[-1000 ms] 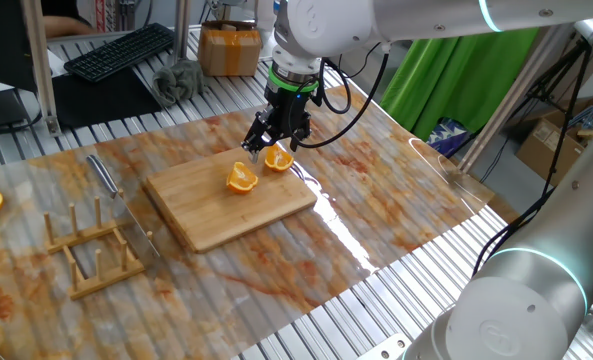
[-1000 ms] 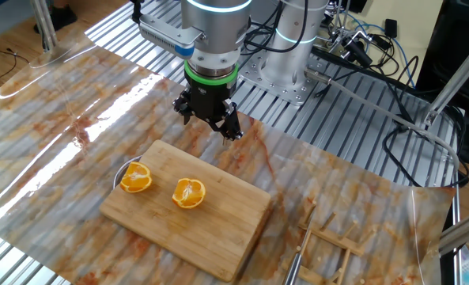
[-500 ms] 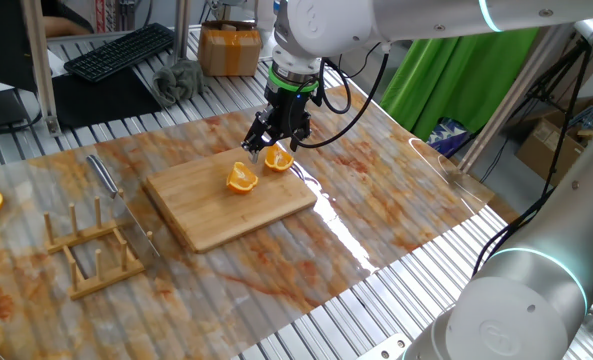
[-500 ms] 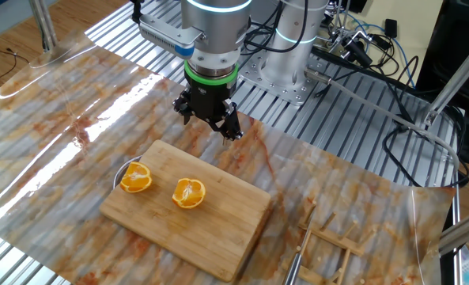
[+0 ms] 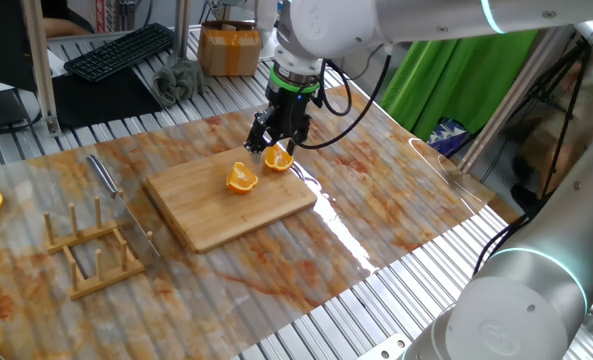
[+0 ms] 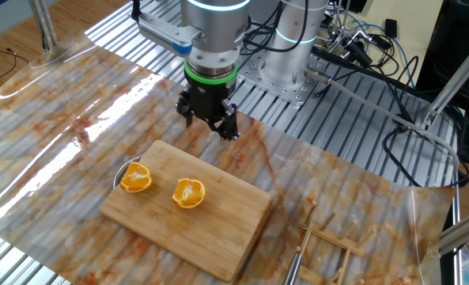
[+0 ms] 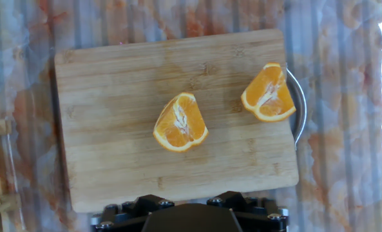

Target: Chop the orange

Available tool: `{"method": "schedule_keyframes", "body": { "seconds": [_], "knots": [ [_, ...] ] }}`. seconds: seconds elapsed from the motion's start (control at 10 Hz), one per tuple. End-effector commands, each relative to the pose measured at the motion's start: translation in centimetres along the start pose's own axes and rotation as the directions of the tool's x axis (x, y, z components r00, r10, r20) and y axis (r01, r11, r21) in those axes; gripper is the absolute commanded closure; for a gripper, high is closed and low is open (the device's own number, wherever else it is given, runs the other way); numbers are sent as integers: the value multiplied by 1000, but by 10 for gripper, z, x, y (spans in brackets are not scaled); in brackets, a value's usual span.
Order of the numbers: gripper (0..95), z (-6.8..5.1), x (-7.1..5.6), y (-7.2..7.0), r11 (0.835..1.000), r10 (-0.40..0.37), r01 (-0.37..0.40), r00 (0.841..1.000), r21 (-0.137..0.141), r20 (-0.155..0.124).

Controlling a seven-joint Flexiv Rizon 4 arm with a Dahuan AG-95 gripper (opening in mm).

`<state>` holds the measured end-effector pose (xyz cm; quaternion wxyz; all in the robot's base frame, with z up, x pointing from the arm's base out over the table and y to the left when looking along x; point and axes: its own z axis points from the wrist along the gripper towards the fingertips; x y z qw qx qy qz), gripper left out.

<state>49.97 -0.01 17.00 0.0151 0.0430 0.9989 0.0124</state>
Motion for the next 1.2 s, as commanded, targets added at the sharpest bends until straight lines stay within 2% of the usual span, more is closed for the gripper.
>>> {"method": "schedule_keyframes", "body": {
  "seconds": [0.1, 1.2],
  "knots": [
    [950, 0, 0, 0, 999, 45, -45, 999, -9, 11],
    [950, 0, 0, 0, 999, 33, -33, 999, -2, 7]
  ]
}}
